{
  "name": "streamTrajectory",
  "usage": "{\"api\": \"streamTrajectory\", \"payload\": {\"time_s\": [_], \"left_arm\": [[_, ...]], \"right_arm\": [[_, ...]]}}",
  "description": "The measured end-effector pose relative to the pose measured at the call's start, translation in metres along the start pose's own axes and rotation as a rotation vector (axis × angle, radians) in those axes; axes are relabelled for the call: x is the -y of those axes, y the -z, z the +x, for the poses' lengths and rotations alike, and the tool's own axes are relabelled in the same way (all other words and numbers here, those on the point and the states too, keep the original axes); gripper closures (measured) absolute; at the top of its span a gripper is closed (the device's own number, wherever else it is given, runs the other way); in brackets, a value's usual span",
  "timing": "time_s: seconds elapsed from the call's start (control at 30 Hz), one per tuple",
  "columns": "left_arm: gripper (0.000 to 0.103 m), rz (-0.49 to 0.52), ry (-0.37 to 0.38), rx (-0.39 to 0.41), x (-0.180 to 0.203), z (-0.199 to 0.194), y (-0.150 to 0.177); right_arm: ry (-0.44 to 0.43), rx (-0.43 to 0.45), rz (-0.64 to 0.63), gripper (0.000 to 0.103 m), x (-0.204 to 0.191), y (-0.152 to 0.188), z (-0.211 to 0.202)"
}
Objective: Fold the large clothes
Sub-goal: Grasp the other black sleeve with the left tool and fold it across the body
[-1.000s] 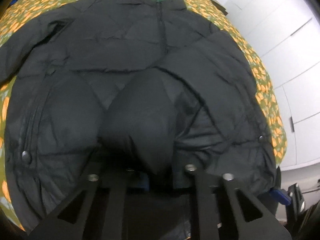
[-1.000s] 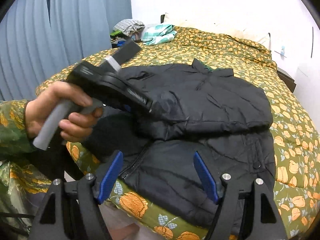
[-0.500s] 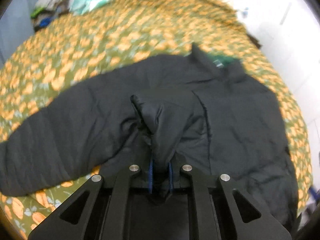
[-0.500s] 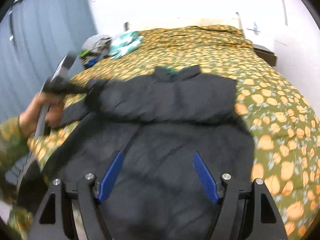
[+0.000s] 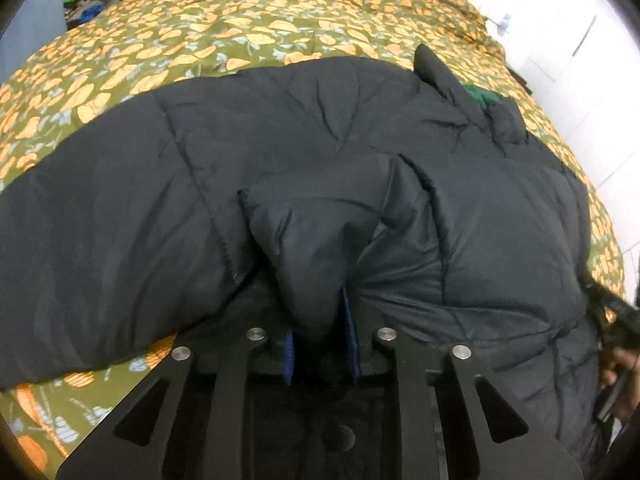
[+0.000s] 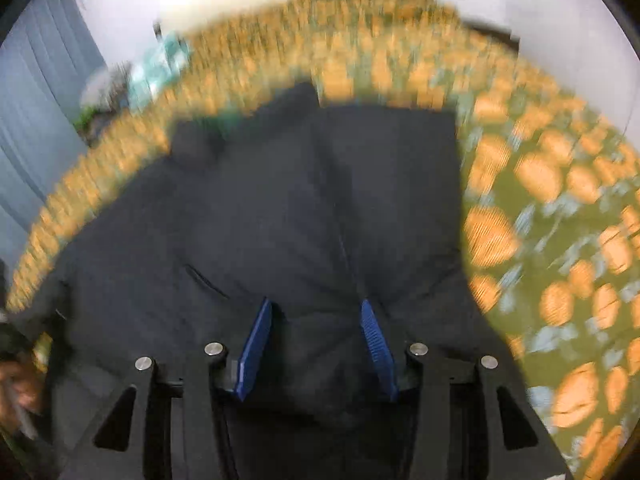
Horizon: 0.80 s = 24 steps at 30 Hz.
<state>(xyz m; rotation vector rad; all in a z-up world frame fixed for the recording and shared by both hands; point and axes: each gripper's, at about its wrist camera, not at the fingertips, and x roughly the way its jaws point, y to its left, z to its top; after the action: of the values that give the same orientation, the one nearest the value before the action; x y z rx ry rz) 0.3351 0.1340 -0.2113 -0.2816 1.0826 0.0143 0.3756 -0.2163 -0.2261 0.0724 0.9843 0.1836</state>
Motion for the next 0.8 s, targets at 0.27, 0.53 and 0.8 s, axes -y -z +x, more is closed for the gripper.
{"api": "streamTrajectory", "payload": {"time_s": [0.27,0.53,0.8], "left_arm": [[0.081,0.038,0.0,0.057,0.001,0.009,0.011],[0.08,0.031,0.017,0.081,-0.001,0.011,0.016],[0.079,0.049,-0.003,0.093,0.002,0.013,0.018]], "right_arm": [[0.018,0.033,-0.041,0.055,-0.001,-0.051,-0.026],[0.022,0.037,0.139,0.055,0.046,-0.122,0.035],[0.072,0.035,0.055,0.055,0.031,-0.105,0.027]]}}
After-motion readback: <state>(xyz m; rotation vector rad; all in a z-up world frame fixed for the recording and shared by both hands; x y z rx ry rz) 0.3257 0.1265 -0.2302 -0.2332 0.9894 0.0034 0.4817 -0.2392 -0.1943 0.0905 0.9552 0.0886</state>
